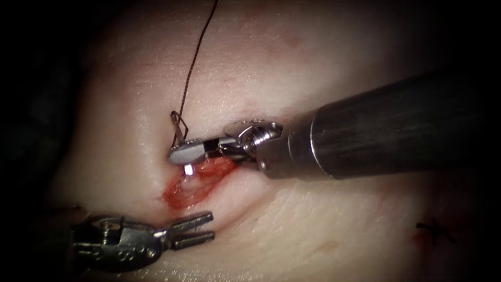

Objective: Wound Closure

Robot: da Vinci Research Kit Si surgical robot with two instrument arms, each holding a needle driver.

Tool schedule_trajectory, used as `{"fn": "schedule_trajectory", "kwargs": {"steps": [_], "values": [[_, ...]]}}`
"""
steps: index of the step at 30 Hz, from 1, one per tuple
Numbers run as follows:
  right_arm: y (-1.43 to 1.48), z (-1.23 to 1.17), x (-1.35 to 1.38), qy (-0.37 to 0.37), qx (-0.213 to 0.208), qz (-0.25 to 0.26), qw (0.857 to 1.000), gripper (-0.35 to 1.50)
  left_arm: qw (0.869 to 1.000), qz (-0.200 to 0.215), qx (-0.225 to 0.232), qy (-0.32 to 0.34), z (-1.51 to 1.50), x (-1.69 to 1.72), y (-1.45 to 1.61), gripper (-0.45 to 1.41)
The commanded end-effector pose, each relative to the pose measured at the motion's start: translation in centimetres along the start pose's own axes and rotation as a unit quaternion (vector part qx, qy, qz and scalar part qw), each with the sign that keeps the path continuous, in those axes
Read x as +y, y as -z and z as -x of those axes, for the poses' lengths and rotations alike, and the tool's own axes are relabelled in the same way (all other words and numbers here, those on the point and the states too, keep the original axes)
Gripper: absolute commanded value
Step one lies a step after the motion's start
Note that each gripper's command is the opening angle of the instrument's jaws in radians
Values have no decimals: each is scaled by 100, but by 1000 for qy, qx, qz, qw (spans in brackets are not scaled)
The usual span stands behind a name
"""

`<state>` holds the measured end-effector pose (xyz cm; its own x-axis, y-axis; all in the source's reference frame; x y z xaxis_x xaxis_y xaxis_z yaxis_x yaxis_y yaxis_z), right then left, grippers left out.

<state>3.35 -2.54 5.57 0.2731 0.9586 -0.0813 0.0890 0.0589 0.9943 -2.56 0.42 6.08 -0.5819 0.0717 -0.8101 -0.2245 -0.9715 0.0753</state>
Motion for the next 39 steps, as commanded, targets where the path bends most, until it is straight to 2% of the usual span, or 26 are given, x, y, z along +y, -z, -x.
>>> {"fn": "schedule_trajectory", "kwargs": {"steps": [1, 10, 13, 21, 24, 39], "values": [[-8, 7, 3, -1, 0, -1, 1000, -35, 1000, 2, 1, 1, 4, 8, -9, 15], [-12, 11, -2, -17, -4, -11, 1000, -35, 1000, 2, 4, -4, 22, 3, -18, 15], [-15, 16, -6, -47, -10, -18, 999, -35, 1000, 3, 5, -4, 26, 1, -19, 14], [-16, 9, -3, -97, 2, -23, 995, -35, 1000, 4, 4, -3, 22, 1, -16, 14], [-18, 12, -4, -118, -6, -44, 992, -35, 1000, 2, 7, -2, 21, -1, -15, 14], [-22, 25, -19, -168, -29, -63, 983, -35, 1000, 3, 8, -3, 33, -8, -19, 10]]}}
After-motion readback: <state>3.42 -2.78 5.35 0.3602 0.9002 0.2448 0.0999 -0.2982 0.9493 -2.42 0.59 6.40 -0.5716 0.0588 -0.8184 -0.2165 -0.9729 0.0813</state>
